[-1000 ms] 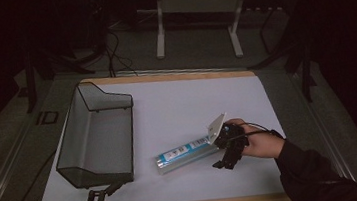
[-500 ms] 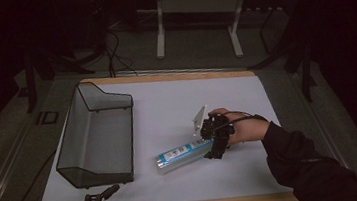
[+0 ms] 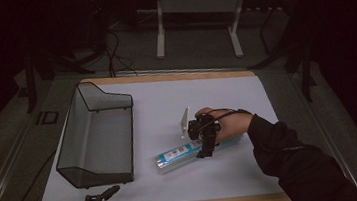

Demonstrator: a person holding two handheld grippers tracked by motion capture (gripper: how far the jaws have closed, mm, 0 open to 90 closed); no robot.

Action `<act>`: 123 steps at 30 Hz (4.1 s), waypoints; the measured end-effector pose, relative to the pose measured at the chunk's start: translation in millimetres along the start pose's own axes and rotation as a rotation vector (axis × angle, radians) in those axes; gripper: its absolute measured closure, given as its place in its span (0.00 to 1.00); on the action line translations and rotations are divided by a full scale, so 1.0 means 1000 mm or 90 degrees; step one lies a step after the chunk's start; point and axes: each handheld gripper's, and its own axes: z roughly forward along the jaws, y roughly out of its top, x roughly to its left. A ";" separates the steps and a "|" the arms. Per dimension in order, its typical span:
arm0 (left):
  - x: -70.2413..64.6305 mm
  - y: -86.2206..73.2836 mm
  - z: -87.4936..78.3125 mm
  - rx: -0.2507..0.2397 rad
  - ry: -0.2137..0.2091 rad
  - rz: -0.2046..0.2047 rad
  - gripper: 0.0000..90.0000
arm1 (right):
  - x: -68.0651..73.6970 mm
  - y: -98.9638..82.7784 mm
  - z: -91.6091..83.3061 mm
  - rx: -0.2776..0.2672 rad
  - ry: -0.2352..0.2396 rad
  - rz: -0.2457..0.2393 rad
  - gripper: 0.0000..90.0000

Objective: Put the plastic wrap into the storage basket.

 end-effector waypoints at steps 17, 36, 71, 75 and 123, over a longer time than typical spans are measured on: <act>0.000 0.000 0.000 0.000 -0.012 -0.005 0.01 | -0.007 0.004 0.040 0.082 -0.001 -0.023 0.12; -0.001 0.000 0.001 0.000 -0.020 -0.006 0.01 | -0.005 -0.001 0.064 0.128 -0.002 -0.118 0.28; -0.001 0.000 0.005 0.002 -0.033 -0.001 0.01 | -0.009 0.003 0.043 0.128 0.037 -0.003 0.34; 0.000 0.001 0.006 0.001 -0.036 0.001 0.01 | -0.011 0.002 0.038 0.121 0.026 0.029 0.34; 0.001 0.005 0.025 -0.002 -0.096 0.011 0.01 | -0.028 0.047 0.002 -0.119 -0.048 0.449 0.35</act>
